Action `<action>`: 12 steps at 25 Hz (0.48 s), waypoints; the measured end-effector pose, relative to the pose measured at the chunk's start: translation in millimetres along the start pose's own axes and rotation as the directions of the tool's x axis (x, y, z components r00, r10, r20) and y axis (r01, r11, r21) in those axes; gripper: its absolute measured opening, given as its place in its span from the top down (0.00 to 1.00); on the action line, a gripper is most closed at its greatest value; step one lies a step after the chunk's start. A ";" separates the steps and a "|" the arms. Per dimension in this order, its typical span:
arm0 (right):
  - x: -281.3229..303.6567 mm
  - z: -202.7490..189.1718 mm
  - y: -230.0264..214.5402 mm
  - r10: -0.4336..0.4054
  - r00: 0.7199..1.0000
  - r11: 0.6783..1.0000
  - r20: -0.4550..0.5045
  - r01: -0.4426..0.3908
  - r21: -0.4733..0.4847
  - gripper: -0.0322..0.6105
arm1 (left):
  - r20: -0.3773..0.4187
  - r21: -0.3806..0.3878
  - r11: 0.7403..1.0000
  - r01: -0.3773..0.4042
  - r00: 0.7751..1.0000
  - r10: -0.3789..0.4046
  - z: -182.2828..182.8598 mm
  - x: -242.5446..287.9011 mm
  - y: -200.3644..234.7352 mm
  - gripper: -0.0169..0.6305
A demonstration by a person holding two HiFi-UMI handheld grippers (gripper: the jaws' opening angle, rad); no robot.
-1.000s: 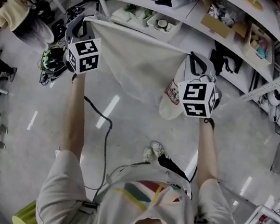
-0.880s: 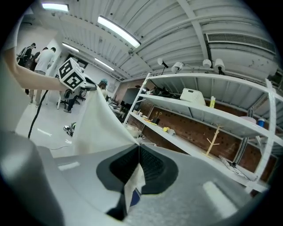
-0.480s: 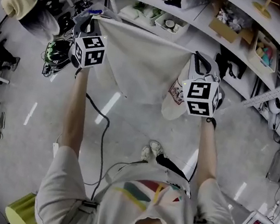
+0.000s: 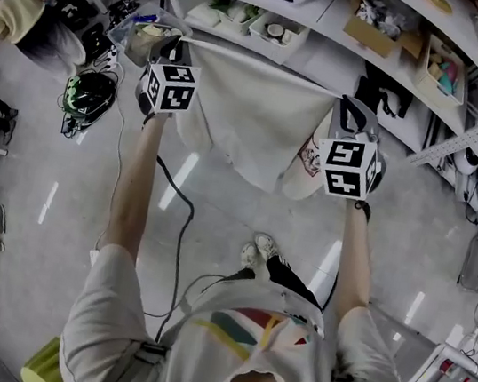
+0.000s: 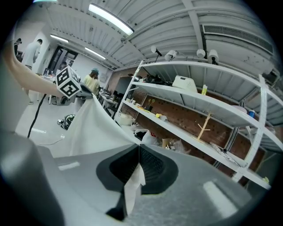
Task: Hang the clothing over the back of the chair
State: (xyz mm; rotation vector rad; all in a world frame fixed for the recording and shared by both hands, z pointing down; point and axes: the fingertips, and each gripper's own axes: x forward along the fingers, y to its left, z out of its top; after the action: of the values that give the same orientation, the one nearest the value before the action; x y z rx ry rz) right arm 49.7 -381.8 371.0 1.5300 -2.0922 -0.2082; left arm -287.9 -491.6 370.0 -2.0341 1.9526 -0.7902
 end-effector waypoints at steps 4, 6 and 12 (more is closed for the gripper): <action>4.0 -20.7 3.7 0.008 0.999 1.000 -0.039 -0.008 -0.001 0.93 | -0.018 0.007 1.000 0.025 1.000 -0.025 -10.2 9.3 -16.7 0.95; 7.5 -30.3 7.1 0.014 0.998 1.000 -0.056 -0.014 0.003 0.93 | -0.031 0.015 0.999 0.036 0.999 -0.036 -17.1 13.1 -22.9 0.95; 23.7 -54.4 25.1 0.053 0.993 0.999 -0.105 -0.053 0.001 0.93 | -0.109 0.030 0.997 0.076 0.991 -0.072 -52.8 23.4 -37.0 0.95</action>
State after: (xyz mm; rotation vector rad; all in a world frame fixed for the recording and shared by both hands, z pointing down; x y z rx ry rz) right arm 50.9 -385.0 435.4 1.4503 -2.0461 -0.1077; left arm -283.7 -499.7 437.9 -2.0957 1.9142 -0.9627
